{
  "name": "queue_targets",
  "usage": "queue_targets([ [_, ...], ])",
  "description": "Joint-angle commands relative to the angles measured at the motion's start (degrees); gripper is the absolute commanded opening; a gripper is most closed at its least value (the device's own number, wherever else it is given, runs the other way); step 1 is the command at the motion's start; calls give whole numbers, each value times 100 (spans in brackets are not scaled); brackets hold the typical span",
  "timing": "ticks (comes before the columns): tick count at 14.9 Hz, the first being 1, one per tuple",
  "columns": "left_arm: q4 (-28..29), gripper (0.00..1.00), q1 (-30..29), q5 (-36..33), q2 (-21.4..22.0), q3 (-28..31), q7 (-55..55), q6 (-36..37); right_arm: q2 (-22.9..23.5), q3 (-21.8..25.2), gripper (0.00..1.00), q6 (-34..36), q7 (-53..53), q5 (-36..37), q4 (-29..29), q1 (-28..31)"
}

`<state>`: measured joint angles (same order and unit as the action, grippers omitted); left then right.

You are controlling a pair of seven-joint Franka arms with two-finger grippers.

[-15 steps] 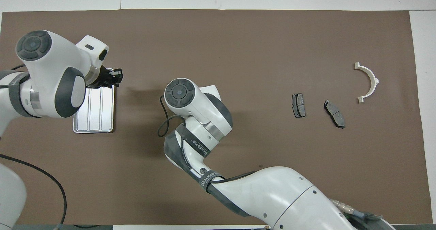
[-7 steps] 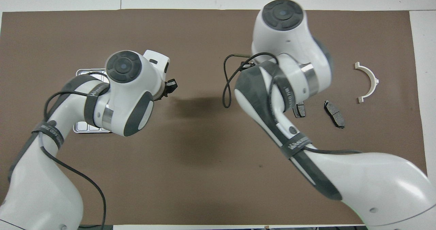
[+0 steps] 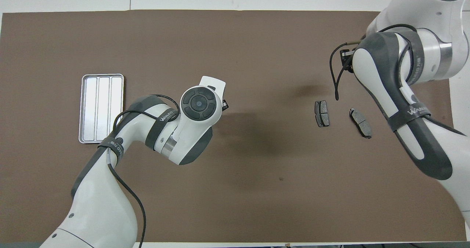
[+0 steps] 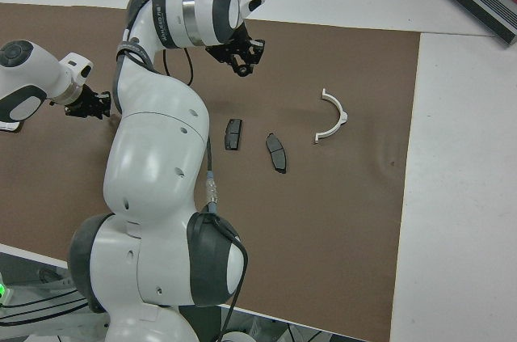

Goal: Place bearing gear from tray to pile

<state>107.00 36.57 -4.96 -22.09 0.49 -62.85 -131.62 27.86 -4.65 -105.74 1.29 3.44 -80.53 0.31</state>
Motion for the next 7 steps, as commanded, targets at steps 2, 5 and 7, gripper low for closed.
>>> queue_targets([
  [2, 84, 0, 148, -102, -50, 66, -228, -284, 26, -89, 0, -1105, -533, -63, -814, 364],
  [5, 163, 0, 184, -93, -41, 74, -263, -311, 404, -89, 0, -1641, -612, 8, -824, 496],
  [7, 259, 0, 193, -93, -41, 74, -263, -416, 598, -89, 0, -1950, -692, 16, -824, 514],
])
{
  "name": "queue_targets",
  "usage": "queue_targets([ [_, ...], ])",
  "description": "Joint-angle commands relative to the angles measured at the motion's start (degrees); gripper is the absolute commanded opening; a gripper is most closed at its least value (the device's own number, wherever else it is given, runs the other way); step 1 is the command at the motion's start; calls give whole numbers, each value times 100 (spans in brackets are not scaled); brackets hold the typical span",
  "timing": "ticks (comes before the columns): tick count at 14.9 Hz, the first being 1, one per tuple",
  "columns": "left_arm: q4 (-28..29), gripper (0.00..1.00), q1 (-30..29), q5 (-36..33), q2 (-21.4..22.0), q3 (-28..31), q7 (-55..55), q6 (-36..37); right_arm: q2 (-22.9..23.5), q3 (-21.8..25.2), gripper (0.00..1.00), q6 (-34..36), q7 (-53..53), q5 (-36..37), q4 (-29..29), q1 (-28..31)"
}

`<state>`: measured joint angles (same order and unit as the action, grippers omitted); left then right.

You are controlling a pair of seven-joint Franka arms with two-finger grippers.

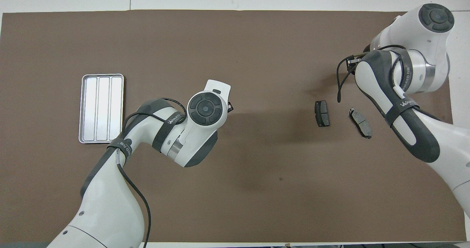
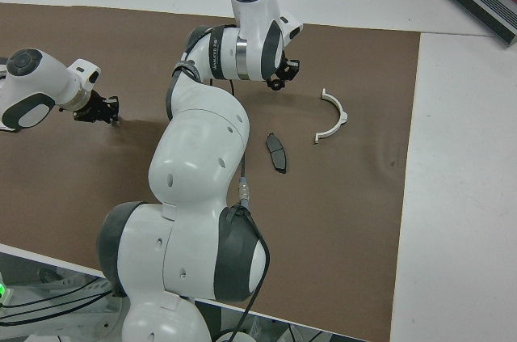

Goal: Place bearing gear from tray to pile

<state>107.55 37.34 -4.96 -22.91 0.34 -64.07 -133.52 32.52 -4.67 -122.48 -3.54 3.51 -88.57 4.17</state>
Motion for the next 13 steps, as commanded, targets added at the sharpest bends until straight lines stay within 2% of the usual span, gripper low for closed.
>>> queue_targets([
  [1, 231, 0, 115, -93, 50, 89, -140, -280, 149, -87, 0, -312, -208, 9, -20, 119],
  [2, 231, 0, 115, -102, 50, 89, -140, -298, 193, -87, 0, -338, -208, 9, -20, 127],
  [3, 231, 21, 107, -102, 50, 89, -132, -306, 219, -87, 0, -399, -208, 9, -20, 136],
  [4, 231, 68, 107, -110, 50, 97, -97, -280, 298, -87, 0, -504, -217, 9, -28, 171],
  [5, 222, 81, 107, -119, 50, 106, -53, -245, 325, -87, 0, -540, -217, 9, -20, 180],
  [7, 152, 91, 37, -137, 50, 115, 9, -140, 325, -87, 0, -541, -208, 9, -29, 171],
  [10, -172, 90, -304, -225, 137, 141, 587, 342, 325, -87, 1, -506, -191, 9, -29, 171],
  [12, -209, 90, -753, -225, 479, 141, 1524, 624, 316, -87, 90, -488, -156, 9, -29, 145],
  [13, -208, 90, -1024, -225, 690, 141, 2069, 764, 273, -78, 100, -444, -155, 9, -20, 128],
])
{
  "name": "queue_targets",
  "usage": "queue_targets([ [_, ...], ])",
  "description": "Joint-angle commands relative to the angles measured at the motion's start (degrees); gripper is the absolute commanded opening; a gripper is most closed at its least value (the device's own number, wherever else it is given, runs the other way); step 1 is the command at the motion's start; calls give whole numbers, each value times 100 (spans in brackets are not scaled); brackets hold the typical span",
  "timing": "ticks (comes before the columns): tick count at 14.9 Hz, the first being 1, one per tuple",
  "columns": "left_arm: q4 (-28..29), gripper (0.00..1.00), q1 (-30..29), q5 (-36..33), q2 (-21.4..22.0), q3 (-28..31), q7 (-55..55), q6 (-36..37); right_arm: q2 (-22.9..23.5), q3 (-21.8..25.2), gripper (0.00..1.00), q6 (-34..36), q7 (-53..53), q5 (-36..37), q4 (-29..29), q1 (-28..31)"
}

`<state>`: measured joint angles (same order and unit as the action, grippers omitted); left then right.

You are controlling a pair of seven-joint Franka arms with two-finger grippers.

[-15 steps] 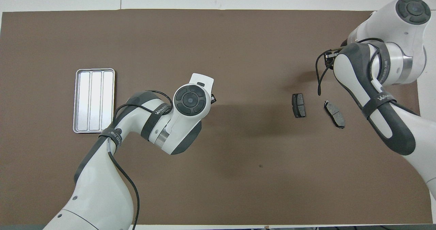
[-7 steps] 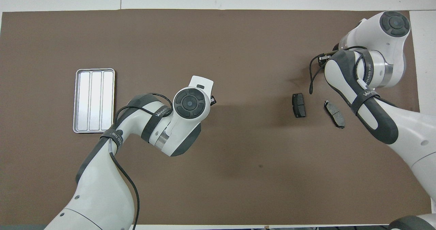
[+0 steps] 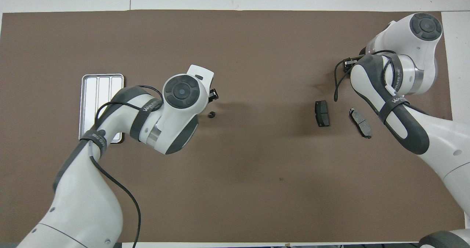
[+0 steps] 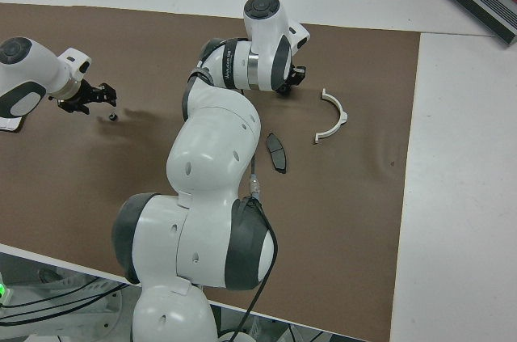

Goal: Place bearing gear from tray to pile

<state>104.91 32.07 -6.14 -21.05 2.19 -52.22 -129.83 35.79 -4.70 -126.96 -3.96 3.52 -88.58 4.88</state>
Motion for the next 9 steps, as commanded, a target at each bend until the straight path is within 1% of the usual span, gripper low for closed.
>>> queue_targets([
  [1, 12, 90, -848, -107, 697, -61, 1358, 606, -98, -75, 100, 74, -114, 9, -19, 22],
  [3, -137, 90, -1429, -54, 1031, -61, 2509, 1097, -282, -66, 100, 381, -114, 26, 24, -40],
  [5, -408, 90, -1930, -54, 1277, -43, 3372, 1677, -537, -49, 100, 750, -9, 52, 68, -259],
  [7, -655, 90, -2457, -63, 1480, -17, 4285, 2161, -809, -57, 100, 1180, 542, 79, 103, -487],
  [9, -744, 90, -2976, -37, 1813, -26, 4920, 2548, -986, -66, 100, 1663, 1602, 61, 252, -934],
])
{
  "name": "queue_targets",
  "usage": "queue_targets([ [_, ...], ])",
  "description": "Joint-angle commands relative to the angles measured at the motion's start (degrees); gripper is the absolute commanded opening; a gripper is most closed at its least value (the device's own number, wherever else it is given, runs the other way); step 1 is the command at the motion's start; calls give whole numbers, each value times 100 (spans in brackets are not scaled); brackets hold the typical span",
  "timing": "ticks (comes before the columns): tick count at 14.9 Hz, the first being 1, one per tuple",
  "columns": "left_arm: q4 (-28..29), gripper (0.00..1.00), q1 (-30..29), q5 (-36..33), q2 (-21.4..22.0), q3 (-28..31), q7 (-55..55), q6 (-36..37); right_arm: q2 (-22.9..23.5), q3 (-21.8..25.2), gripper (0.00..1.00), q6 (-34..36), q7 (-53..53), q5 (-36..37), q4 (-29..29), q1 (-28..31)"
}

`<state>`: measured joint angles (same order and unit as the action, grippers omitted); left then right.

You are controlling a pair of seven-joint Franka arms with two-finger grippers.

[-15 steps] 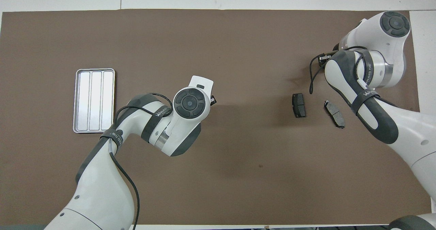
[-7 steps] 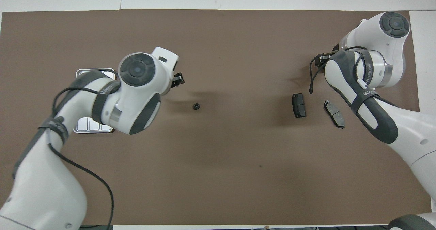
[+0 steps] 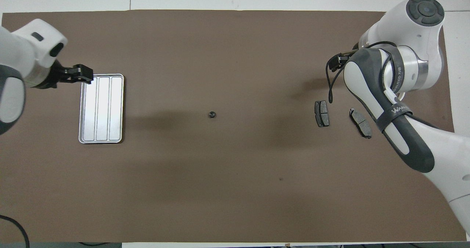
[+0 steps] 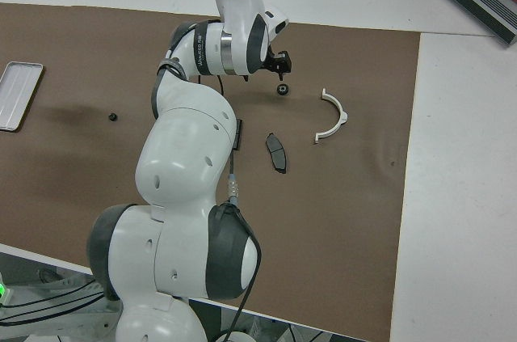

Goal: Place bearing gear from tray to pile

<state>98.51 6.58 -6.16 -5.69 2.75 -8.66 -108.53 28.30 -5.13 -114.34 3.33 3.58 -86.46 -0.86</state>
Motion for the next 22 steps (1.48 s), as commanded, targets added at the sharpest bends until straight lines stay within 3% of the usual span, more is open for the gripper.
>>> queue_targets([
  [1, -52, 90, -542, -34, 479, -73, 610, 533, -263, -32, 100, 587, 1550, 47, 137, -606],
  [5, -86, 91, -675, 140, 876, -73, 585, 973, -281, -58, 100, 676, 4390, -41, 261, -1573],
  [9, -139, 91, -667, 344, 1069, -125, 611, 1395, -202, -93, 100, 449, 6115, -103, 252, -2346],
  [13, -297, 97, -596, 536, 1105, -151, 602, 1791, 280, -58, 100, 105, 6960, 46, 296, -3023],
  [17, -473, 97, -561, 810, 1043, -117, 611, 1924, 790, -58, 100, -193, 7357, 205, 603, -3262],
  [22, -456, 100, -500, 757, 1052, -143, 620, 1932, 1028, -67, 100, -528, 7454, 231, 630, -3438],
])
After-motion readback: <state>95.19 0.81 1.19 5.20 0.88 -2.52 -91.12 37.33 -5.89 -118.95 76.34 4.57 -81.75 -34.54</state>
